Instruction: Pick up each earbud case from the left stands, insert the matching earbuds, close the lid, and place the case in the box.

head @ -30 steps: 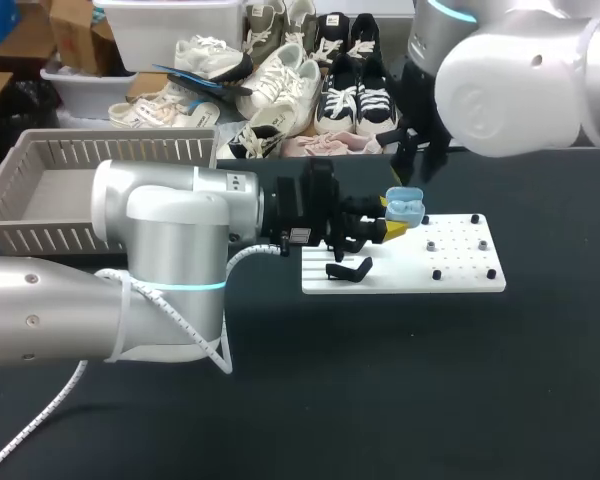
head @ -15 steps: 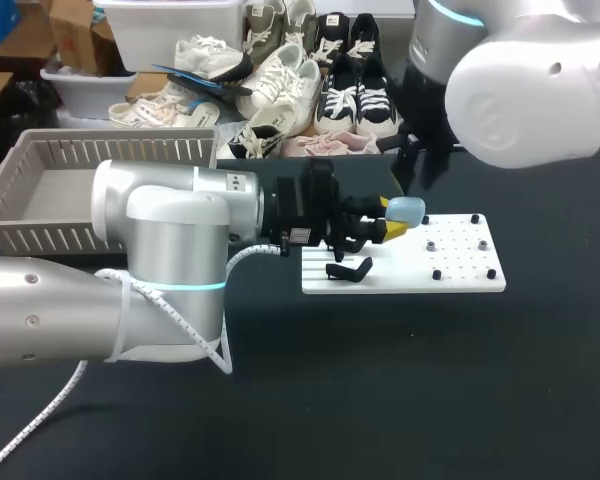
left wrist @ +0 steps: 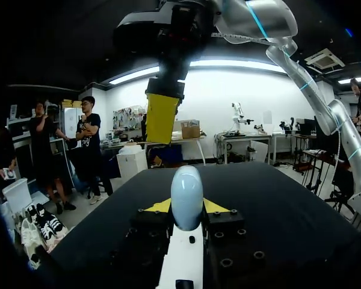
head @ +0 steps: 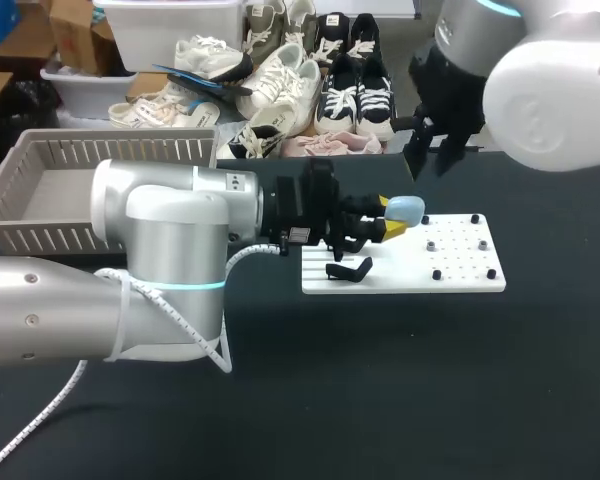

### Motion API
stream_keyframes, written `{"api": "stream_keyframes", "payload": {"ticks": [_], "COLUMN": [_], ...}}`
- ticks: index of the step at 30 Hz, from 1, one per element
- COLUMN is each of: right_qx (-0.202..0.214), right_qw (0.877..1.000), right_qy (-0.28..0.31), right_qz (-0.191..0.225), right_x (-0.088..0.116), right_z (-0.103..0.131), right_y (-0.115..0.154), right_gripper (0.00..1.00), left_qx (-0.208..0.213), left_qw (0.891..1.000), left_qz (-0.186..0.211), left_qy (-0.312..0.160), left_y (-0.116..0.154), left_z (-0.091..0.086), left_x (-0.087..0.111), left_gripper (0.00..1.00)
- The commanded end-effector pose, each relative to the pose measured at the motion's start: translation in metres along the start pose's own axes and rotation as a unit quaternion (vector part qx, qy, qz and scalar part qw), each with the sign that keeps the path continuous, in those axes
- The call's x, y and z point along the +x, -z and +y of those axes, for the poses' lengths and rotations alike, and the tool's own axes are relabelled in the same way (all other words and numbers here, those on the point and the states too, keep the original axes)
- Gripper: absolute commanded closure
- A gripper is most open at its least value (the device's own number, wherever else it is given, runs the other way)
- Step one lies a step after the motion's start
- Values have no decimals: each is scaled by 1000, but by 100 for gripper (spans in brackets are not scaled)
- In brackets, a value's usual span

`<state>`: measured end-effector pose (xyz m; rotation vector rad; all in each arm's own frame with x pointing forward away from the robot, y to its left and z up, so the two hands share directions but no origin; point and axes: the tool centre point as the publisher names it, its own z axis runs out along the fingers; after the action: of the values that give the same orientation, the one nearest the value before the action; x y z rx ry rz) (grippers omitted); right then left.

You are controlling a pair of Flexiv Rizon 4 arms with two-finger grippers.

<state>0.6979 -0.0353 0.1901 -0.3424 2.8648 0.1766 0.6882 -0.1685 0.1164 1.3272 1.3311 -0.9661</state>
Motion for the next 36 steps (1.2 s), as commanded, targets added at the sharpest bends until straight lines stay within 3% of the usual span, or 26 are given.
{"api": "stream_keyframes", "payload": {"ticks": [1, 15, 28, 36], "right_qx": [-4, 7, 1, 5], "right_qw": [1000, 998, 994, 993], "right_qy": [-12, -59, -91, -107], "right_qz": [-29, -26, -59, -57], "right_x": [14, 19, 17, 17], "right_z": [-2, 17, 43, 56], "right_y": [6, 12, 22, 20], "right_gripper": [67, 68, 67, 68], "left_qx": [-18, -75, -129, -152], "left_qw": [1000, 996, 987, 982], "left_qz": [-8, 33, 88, 109], "left_qy": [-9, -39, -25, 4], "left_y": [26, 139, 261, 308], "left_z": [7, 48, 96, 120], "left_x": [0, 1, 27, 55], "left_gripper": [100, 100, 100, 100]}}
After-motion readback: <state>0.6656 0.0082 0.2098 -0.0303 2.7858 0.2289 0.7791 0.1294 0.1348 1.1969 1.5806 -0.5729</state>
